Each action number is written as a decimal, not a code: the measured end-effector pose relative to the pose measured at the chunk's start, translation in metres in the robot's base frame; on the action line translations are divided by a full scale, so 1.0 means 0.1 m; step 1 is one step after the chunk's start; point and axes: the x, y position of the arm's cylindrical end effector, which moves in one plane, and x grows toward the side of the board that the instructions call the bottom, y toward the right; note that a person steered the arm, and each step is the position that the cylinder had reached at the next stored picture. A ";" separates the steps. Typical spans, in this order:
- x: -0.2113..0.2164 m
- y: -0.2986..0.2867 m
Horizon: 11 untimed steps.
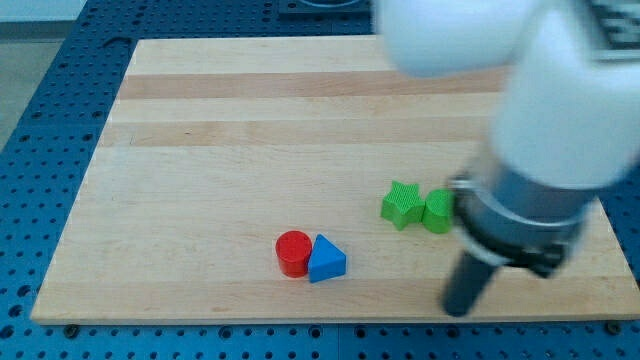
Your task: Push the blue triangle towards the top of green star
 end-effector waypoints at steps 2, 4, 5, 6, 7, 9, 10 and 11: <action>-0.48 -1.16; -1.25 -1.43; -1.30 -1.46; -1.30 -1.51; -1.58 -1.50; -2.29 -1.15; -2.18 -1.17; -1.95 -1.18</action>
